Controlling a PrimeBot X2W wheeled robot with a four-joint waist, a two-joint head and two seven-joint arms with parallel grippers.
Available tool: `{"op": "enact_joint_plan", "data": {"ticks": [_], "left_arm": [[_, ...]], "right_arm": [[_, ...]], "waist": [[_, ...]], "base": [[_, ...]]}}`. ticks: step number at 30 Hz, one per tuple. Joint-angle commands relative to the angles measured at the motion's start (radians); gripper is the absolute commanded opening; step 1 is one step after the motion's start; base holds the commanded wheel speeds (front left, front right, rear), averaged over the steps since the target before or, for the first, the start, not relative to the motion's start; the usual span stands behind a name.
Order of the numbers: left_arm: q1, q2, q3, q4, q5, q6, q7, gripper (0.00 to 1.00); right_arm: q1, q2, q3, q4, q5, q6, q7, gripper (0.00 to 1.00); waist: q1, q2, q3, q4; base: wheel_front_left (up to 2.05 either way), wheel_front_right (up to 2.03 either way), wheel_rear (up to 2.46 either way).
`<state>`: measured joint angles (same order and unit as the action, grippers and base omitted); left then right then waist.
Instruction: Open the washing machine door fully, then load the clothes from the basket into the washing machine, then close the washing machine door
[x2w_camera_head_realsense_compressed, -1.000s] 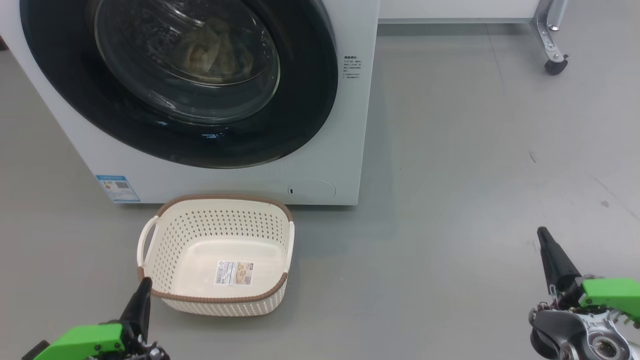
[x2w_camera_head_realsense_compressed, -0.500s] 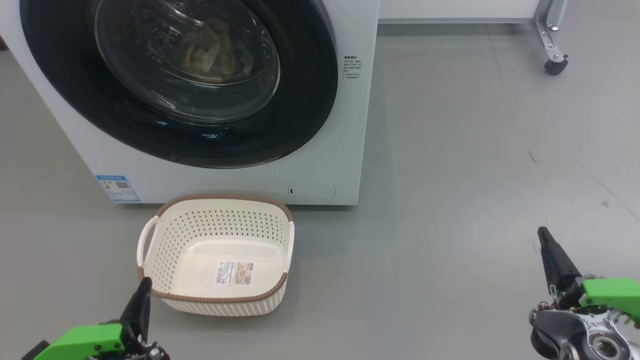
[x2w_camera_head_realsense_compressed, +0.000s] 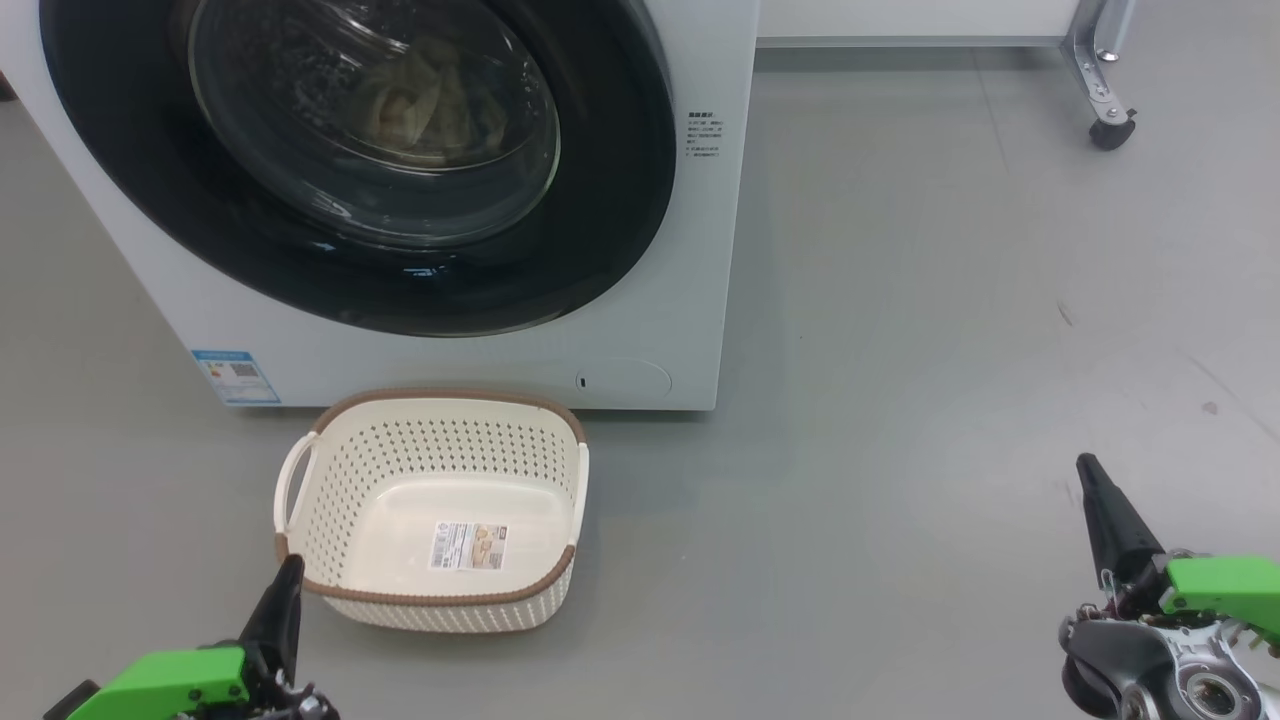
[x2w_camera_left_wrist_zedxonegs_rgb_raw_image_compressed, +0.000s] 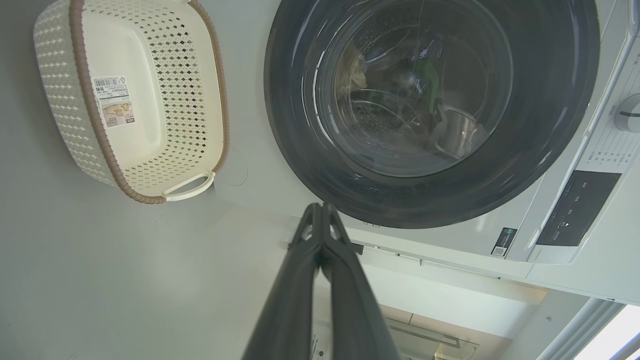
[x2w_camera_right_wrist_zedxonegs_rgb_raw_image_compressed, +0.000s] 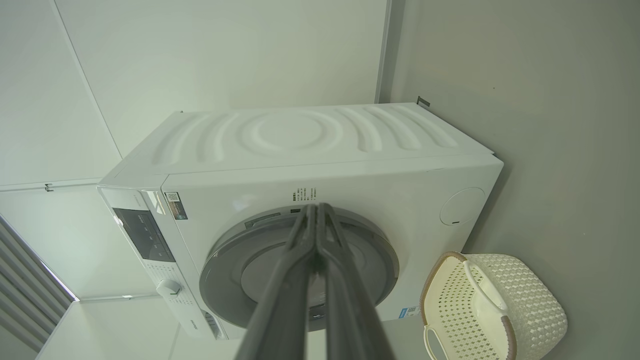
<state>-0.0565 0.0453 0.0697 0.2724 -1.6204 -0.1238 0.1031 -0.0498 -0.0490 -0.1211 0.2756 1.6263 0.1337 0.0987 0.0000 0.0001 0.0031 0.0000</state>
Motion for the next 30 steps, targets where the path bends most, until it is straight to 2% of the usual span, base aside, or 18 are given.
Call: {"op": "enact_joint_plan", "data": {"ticks": [1, 30], "left_arm": [[-0.051, 0.009, 0.039, -0.027, 0.008, -0.007, 0.006, 0.0], [-0.051, 0.007, 0.041, -0.027, 0.01, -0.007, 0.008, 0.0]], "right_arm": [[-0.057, -0.008, 0.016, -0.031, -0.011, -0.003, 0.008, 0.0], [-0.058, -0.006, 0.013, -0.031, -0.013, -0.003, 0.01, 0.0]], "waist": [[0.0, -0.0001, 0.0, 0.0], [0.0, -0.0001, 0.0, 0.0]], "base": [[0.0, 0.0, 0.0], [0.0, 0.0, 0.0]]}}
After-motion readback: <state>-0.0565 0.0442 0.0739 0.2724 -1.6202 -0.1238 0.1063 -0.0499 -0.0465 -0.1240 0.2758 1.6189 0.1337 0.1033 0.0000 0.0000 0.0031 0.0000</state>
